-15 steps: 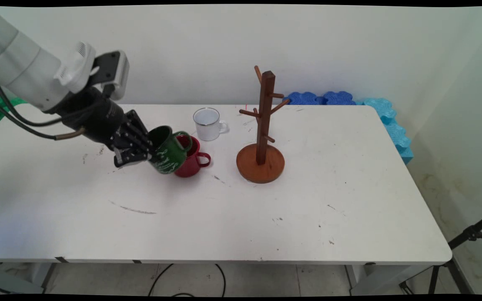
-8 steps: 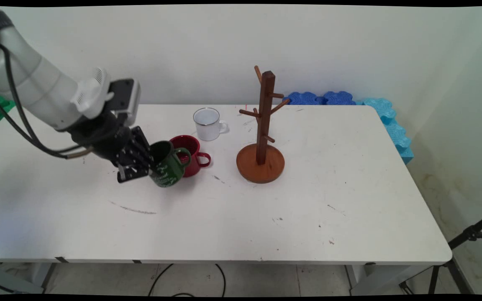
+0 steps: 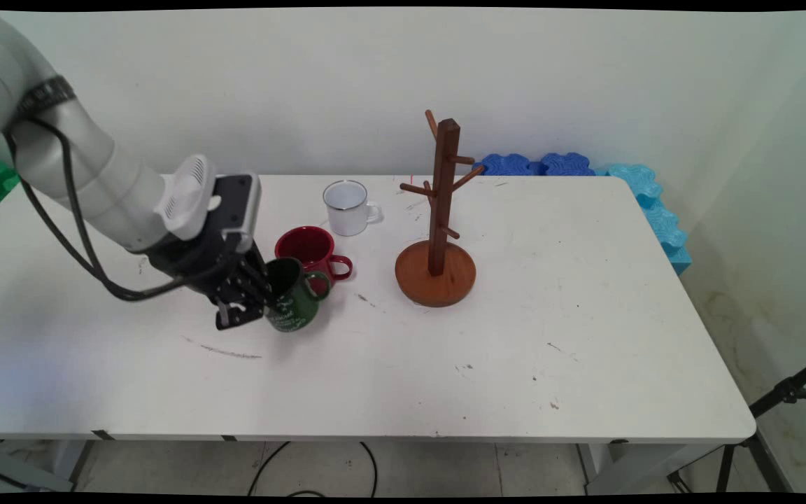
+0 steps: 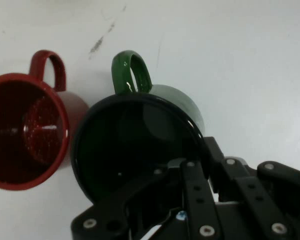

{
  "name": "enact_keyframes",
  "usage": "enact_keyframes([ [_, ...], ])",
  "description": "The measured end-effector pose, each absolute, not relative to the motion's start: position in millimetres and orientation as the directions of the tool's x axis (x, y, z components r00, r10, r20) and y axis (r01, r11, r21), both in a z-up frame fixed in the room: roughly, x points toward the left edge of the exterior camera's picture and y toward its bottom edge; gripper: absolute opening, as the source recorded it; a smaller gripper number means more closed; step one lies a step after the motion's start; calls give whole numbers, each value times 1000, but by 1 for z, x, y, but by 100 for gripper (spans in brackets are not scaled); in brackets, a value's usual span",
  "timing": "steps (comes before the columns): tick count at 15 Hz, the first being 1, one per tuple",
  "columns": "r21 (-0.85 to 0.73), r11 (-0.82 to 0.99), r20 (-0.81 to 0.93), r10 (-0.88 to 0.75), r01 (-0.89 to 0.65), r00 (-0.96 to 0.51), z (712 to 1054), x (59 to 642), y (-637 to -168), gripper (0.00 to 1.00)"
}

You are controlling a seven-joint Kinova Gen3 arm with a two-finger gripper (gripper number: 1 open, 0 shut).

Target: Place the picked object on the table

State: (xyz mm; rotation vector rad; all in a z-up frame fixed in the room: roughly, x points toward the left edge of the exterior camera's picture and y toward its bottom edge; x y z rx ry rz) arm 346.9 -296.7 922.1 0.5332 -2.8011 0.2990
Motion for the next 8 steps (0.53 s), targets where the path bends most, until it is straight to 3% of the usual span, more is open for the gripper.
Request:
enact_keyframes([
  [8, -157, 914, 301, -316, -373, -900, 894, 336, -295, 0],
])
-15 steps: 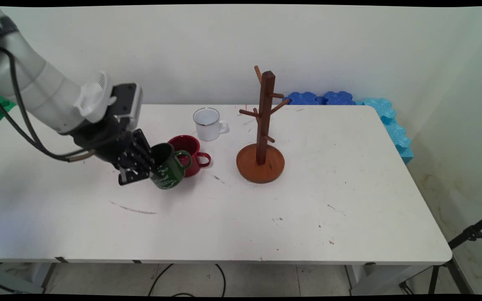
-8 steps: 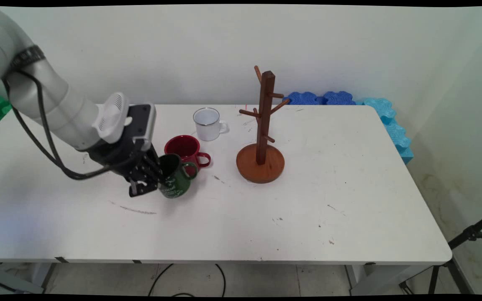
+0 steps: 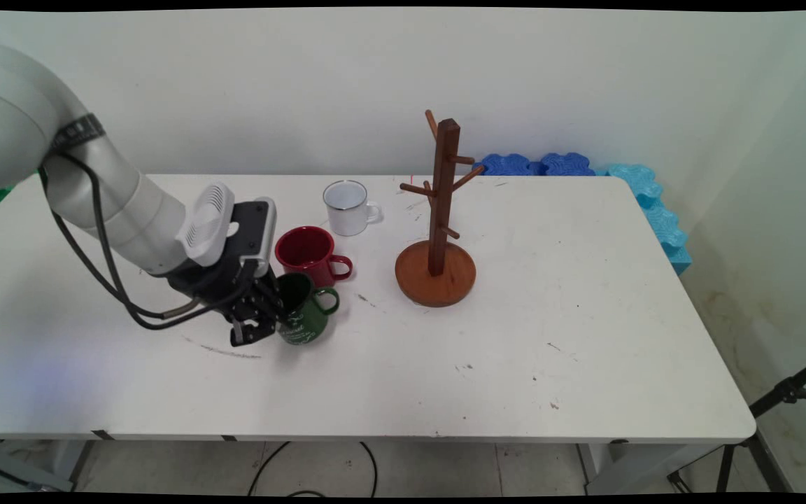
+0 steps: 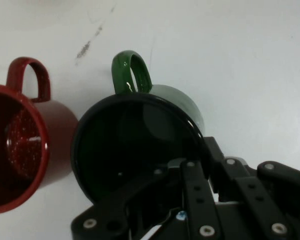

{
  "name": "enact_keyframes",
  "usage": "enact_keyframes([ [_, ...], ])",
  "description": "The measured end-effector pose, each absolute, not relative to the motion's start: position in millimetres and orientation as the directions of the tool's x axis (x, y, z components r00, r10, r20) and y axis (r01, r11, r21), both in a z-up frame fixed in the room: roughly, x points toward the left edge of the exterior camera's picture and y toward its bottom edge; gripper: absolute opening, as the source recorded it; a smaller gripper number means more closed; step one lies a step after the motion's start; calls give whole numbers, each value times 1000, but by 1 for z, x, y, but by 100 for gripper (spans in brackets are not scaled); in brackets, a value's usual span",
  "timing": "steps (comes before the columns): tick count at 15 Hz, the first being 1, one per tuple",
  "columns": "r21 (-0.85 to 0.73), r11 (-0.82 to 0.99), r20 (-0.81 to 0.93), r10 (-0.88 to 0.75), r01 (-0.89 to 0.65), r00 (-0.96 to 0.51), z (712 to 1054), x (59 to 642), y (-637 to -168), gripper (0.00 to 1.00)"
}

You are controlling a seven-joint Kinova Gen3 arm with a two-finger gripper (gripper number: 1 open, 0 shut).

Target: Place the picked object on the table

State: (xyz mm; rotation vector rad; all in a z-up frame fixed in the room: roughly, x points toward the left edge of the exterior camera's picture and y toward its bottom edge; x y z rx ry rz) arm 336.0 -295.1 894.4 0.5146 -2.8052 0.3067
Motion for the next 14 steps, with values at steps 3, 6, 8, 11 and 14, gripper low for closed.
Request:
enact_keyframes([
  [3, -158, 913, 304, -317, -375, -899, 886, 333, -296, 0],
  [6, -161, 912, 303, -318, -377, -898, 879, 331, -296, 0],
  [8, -162, 912, 303, -319, -378, -898, 876, 330, -296, 0],
  [11, -162, 911, 304, -320, -380, -897, 870, 329, -297, 0],
  [14, -162, 910, 305, -322, -382, -896, 866, 328, -297, 0],
])
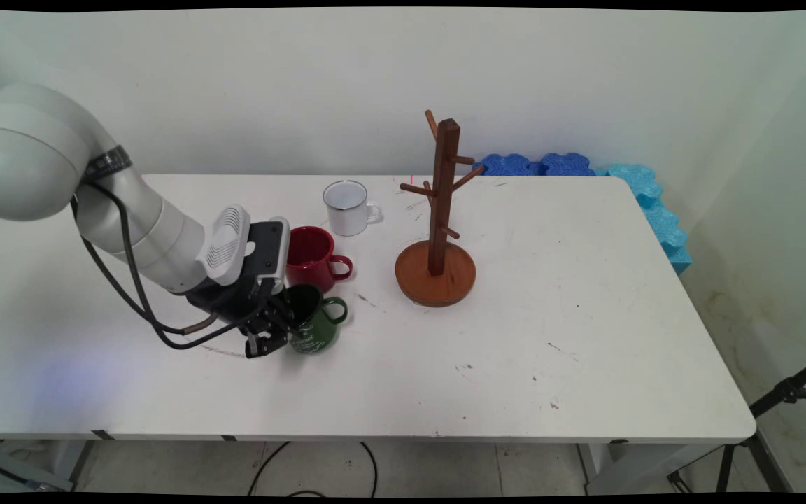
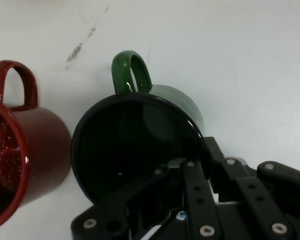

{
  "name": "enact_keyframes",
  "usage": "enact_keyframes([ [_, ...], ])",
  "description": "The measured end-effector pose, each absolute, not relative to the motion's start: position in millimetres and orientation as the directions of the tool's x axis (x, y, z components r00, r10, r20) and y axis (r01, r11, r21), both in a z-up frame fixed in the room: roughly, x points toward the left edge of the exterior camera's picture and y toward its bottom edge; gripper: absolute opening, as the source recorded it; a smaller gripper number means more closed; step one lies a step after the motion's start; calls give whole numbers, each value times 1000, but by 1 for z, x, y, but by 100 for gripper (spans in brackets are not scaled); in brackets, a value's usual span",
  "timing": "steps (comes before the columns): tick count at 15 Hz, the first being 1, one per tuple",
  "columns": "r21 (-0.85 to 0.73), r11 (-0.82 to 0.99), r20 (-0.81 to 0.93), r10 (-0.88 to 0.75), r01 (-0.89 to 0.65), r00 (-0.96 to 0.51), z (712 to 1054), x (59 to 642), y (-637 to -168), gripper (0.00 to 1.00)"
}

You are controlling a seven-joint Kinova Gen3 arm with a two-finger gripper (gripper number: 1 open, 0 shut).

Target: Place the picked object on the table

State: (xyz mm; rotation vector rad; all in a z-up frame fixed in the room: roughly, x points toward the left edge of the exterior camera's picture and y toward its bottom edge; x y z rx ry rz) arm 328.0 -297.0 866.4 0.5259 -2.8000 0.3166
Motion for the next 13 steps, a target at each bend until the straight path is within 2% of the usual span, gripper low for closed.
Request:
enact_keyframes([
  [3, -161, 909, 307, -324, -384, -895, 863, 328, -297, 0],
  [4, -160, 909, 308, -325, -386, -894, 862, 327, -297, 100],
  [13, -143, 905, 334, -337, -401, -880, 859, 323, -294, 100],
])
